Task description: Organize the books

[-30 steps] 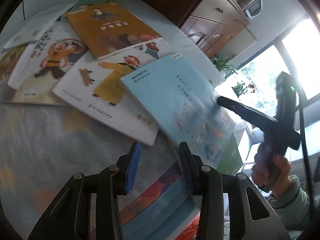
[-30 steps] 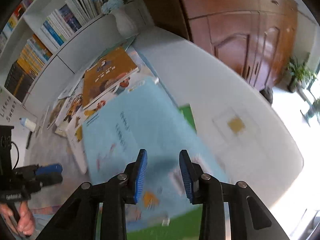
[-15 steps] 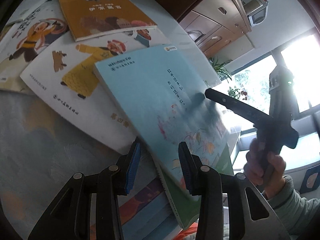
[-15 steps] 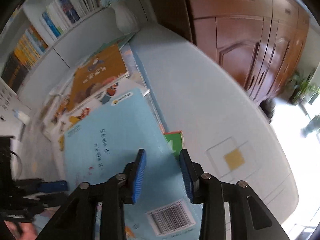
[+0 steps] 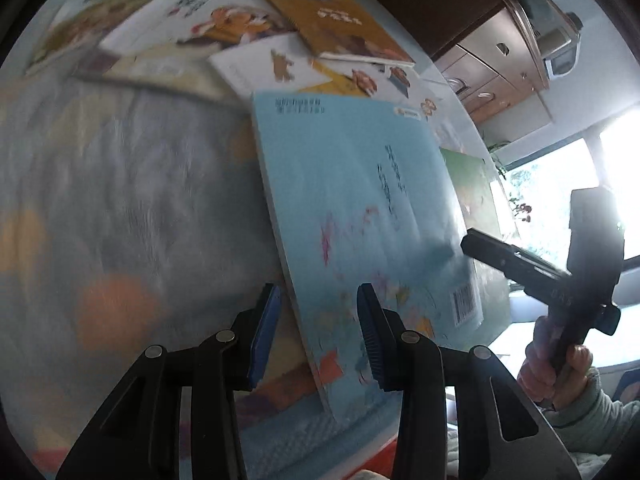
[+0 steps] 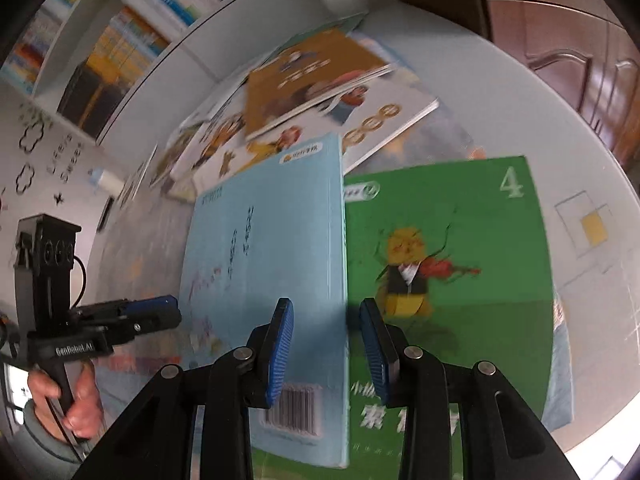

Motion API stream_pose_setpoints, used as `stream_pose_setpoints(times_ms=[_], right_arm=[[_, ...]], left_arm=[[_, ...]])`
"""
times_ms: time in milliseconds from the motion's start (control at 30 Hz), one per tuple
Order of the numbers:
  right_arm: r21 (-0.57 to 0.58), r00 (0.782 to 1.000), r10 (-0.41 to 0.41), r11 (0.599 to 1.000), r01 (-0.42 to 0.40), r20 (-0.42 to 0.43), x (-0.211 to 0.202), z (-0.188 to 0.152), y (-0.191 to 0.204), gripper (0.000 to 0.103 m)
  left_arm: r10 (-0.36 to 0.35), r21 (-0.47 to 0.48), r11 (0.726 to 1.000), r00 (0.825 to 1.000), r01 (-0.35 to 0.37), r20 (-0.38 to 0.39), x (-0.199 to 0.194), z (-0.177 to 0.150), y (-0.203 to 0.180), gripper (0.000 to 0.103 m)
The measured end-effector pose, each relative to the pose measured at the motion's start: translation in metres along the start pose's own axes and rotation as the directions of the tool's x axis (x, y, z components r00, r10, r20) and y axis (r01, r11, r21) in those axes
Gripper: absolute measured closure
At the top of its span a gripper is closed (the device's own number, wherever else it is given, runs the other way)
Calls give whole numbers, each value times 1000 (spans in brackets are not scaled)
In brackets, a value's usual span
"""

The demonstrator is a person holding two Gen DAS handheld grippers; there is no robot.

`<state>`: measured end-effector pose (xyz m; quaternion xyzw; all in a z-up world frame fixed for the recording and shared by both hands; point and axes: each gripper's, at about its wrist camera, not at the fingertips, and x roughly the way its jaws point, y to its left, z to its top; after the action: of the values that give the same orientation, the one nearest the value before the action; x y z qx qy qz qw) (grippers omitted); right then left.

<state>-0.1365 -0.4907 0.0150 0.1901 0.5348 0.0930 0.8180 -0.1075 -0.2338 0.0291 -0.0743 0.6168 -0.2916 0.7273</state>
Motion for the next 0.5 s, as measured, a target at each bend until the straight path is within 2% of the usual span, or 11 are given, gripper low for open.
stream_pose_setpoints(times_ms=[33, 67, 200, 300, 400, 433, 467, 500], right_arm=[[3, 999, 35, 999, -35, -13, 1, -5, 1, 68], [13, 998, 56, 998, -56, -17, 2, -9, 2, 68], [46, 996, 84, 995, -84, 3, 4, -12, 6, 68], [147, 977, 211, 967, -210, 6, 7, -9, -3, 67], [180, 937, 348, 921, -346, 24, 2, -7, -2, 67], [198, 908, 417, 888, -414, 26, 2, -6, -1, 67], [243, 860, 510, 831, -501, 28, 11, -4, -1, 67], [262, 850, 526, 816, -515, 30, 17, -4, 1, 67]], left_arm=[[4, -1, 1000, 1000, -4, -1, 2, -2, -1, 65], [47, 9, 999, 999, -47, 11, 4, -5, -3, 66], [100, 22, 995, 994, -101, 38, 2, -5, -3, 63], [100, 10, 995, 994, -101, 48, -2, 2, 6, 62], [40, -26, 999, 998, -39, 51, -6, 1, 19, 62], [20, -37, 999, 998, -18, 52, -5, 1, 21, 62], [0, -44, 999, 999, 2, 52, -6, 1, 24, 62], [-8, -43, 999, 999, 10, 51, -7, 1, 25, 62]])
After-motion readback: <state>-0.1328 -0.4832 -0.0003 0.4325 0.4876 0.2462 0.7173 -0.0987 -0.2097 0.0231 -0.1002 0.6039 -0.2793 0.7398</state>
